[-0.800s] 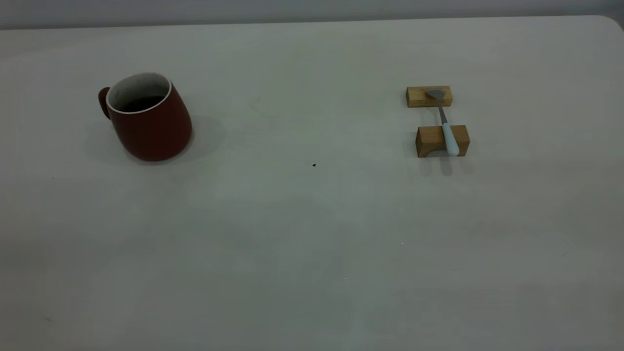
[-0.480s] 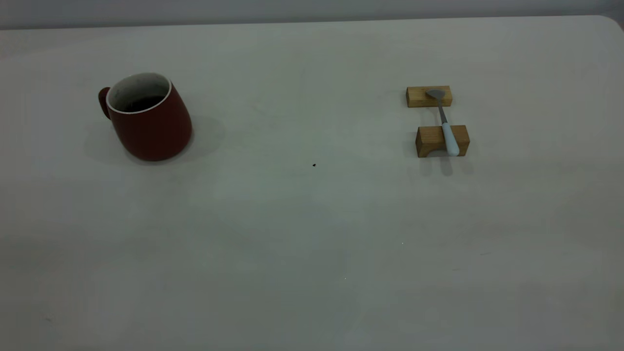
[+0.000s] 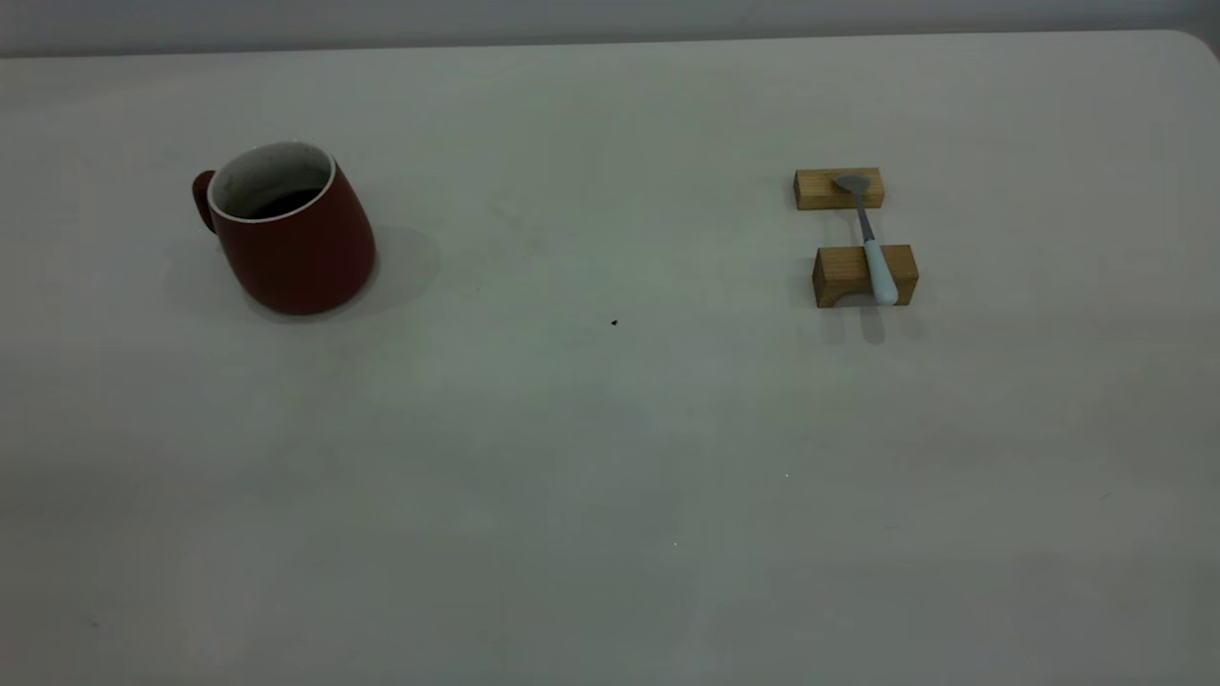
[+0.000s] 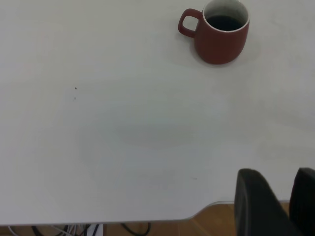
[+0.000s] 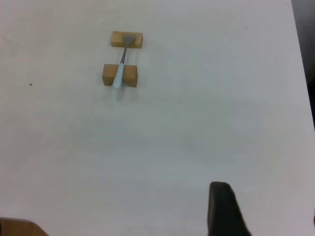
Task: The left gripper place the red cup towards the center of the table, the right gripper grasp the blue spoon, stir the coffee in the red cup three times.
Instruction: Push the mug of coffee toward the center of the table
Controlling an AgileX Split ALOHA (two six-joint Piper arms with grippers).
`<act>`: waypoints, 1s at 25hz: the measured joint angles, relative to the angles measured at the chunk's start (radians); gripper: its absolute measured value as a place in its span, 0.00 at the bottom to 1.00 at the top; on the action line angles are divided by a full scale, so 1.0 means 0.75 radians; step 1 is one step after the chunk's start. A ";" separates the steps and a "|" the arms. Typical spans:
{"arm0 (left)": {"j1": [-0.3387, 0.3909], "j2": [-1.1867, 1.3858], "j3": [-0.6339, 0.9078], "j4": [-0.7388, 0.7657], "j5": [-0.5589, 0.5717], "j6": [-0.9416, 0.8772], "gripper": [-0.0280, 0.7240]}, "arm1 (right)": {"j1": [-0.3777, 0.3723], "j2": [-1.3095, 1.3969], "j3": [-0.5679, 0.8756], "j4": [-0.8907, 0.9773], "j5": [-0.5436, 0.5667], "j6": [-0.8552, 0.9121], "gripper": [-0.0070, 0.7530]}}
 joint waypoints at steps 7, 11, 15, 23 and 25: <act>0.000 0.000 0.000 0.000 0.000 0.000 0.36 | 0.000 0.000 0.000 0.000 0.000 0.000 0.63; 0.000 0.000 0.000 0.000 0.000 0.006 0.36 | 0.000 0.000 0.000 0.000 0.000 0.000 0.63; 0.000 0.008 0.000 0.003 -0.001 0.029 0.36 | 0.000 0.000 0.000 0.000 0.000 0.000 0.63; 0.000 0.563 -0.146 0.048 -0.163 0.043 0.36 | 0.000 0.000 0.000 0.000 0.000 0.000 0.63; 0.000 0.764 -0.207 0.076 -0.223 0.046 0.36 | 0.000 0.000 0.000 0.000 0.000 0.000 0.63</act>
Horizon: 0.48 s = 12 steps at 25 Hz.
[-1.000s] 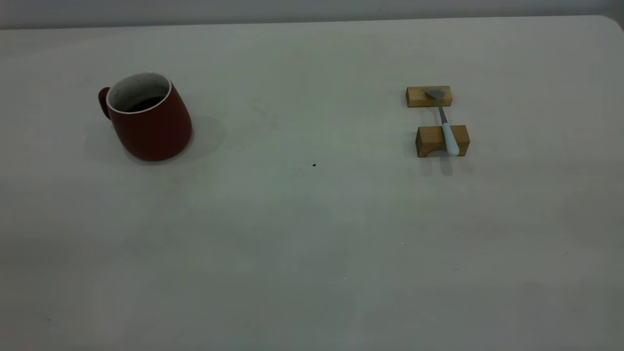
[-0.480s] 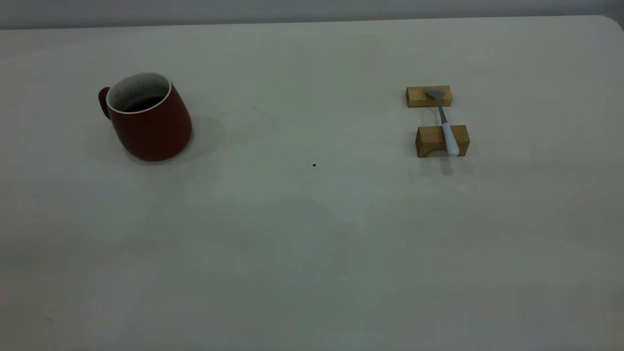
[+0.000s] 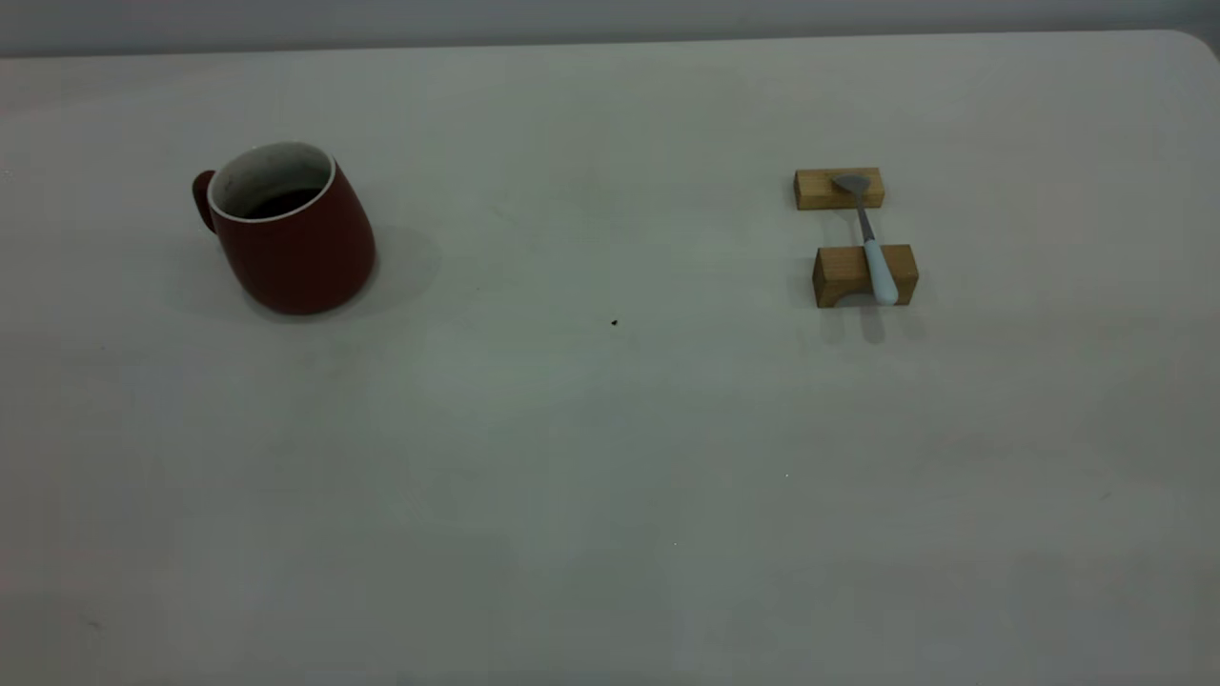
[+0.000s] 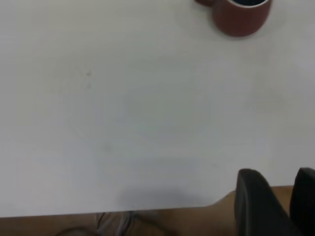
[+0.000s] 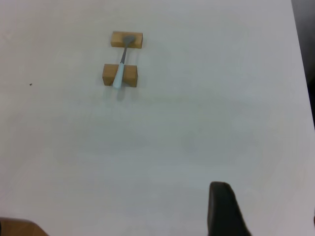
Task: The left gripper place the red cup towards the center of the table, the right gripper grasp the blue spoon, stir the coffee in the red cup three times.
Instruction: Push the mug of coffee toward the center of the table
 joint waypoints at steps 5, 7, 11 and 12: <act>0.000 0.478 -0.168 0.057 -0.193 0.158 0.41 | 0.000 0.000 0.000 0.000 0.000 0.000 0.63; 0.000 0.643 -0.251 0.065 -0.253 0.270 0.52 | 0.000 0.000 0.000 0.000 0.000 0.000 0.63; 0.000 0.974 -0.438 0.082 -0.319 0.443 0.82 | 0.000 0.000 0.000 0.000 0.000 0.000 0.63; 0.000 1.059 -0.484 0.082 -0.327 0.498 0.88 | 0.000 0.000 0.000 0.000 0.000 0.000 0.63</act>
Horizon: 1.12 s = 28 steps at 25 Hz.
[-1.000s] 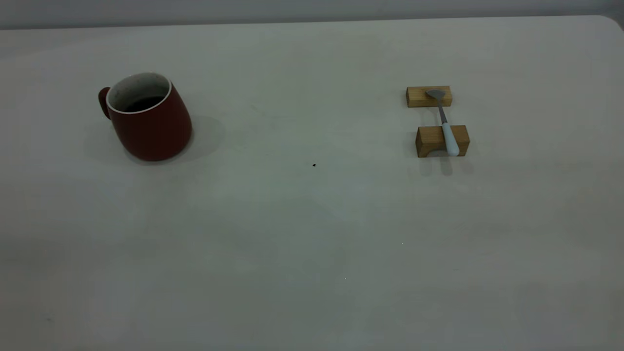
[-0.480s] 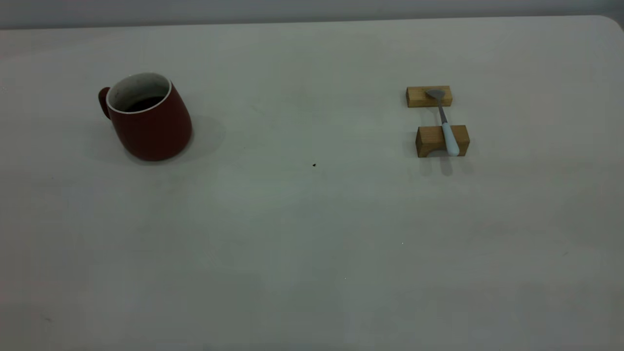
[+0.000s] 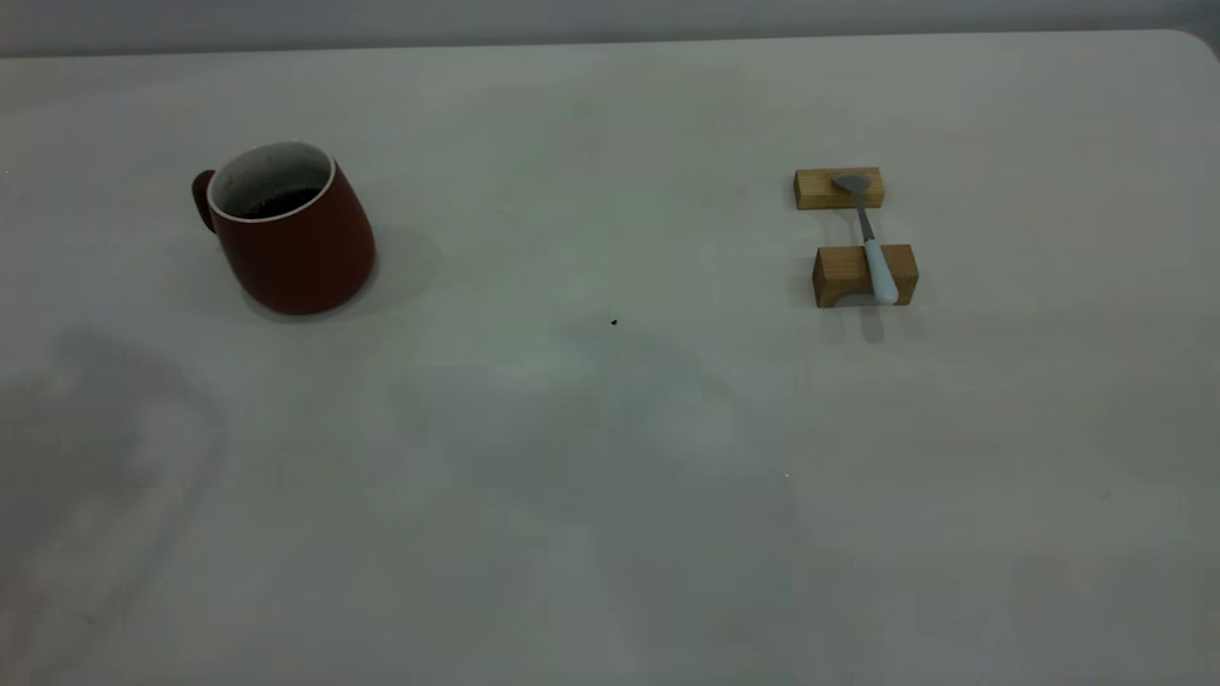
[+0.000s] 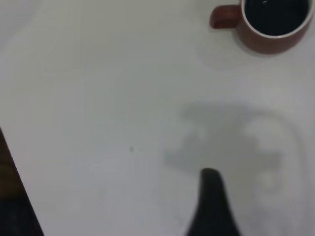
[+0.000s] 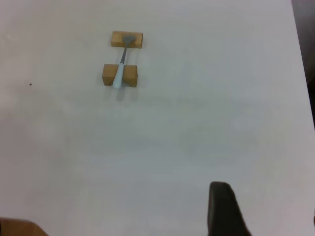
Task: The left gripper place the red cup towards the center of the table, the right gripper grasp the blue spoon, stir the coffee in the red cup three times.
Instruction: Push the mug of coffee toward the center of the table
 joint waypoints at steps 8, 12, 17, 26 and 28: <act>0.000 0.536 -0.320 -0.054 0.067 0.590 0.90 | 0.000 0.000 0.000 0.000 0.000 0.000 0.63; 0.000 0.680 -0.386 -0.053 0.047 0.852 0.84 | 0.000 0.000 0.000 0.000 0.000 0.000 0.63; 0.000 0.793 -0.435 -0.039 0.015 1.163 0.84 | 0.000 0.000 0.000 0.000 0.000 0.000 0.63; 0.000 1.094 -0.657 0.065 0.033 1.268 0.91 | 0.000 0.000 0.000 0.000 0.000 0.000 0.63; 0.000 1.149 -0.700 0.040 0.030 1.302 0.91 | 0.000 0.000 0.000 0.000 0.000 0.000 0.63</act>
